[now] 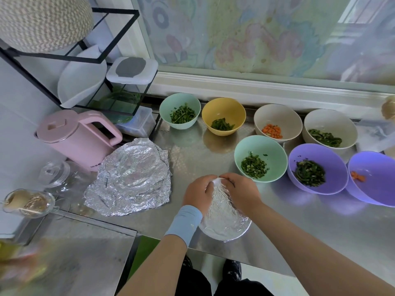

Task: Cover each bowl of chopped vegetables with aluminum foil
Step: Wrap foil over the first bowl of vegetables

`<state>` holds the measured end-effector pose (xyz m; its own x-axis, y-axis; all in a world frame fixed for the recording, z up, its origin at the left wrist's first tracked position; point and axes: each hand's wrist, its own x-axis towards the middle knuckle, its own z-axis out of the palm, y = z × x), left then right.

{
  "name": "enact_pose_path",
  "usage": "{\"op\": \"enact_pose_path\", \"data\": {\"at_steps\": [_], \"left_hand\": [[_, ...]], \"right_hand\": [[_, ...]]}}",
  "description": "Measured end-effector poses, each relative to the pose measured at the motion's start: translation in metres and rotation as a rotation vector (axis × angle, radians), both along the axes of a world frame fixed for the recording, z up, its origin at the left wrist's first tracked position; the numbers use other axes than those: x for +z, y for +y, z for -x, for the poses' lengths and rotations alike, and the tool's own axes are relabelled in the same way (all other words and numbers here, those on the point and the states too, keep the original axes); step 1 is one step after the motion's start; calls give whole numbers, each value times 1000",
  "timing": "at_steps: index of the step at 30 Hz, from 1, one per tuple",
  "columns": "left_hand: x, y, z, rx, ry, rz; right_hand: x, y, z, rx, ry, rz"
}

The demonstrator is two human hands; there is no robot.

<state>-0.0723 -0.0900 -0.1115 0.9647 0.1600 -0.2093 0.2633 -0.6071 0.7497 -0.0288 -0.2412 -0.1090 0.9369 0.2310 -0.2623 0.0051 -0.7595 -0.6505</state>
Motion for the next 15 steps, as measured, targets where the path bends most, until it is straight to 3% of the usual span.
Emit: {"op": "enact_pose_path", "data": {"at_steps": [7,11,15], "left_hand": [[0,1,5,114,20,-5],[3,2,-5,18,59,-94],[6,-4,-11,-63,80,-39]], "right_hand": [[1,1,-8,131,70,13],[5,-6,1,-32,18,-13],[-2,-11,10,-134,19,-111]]}}
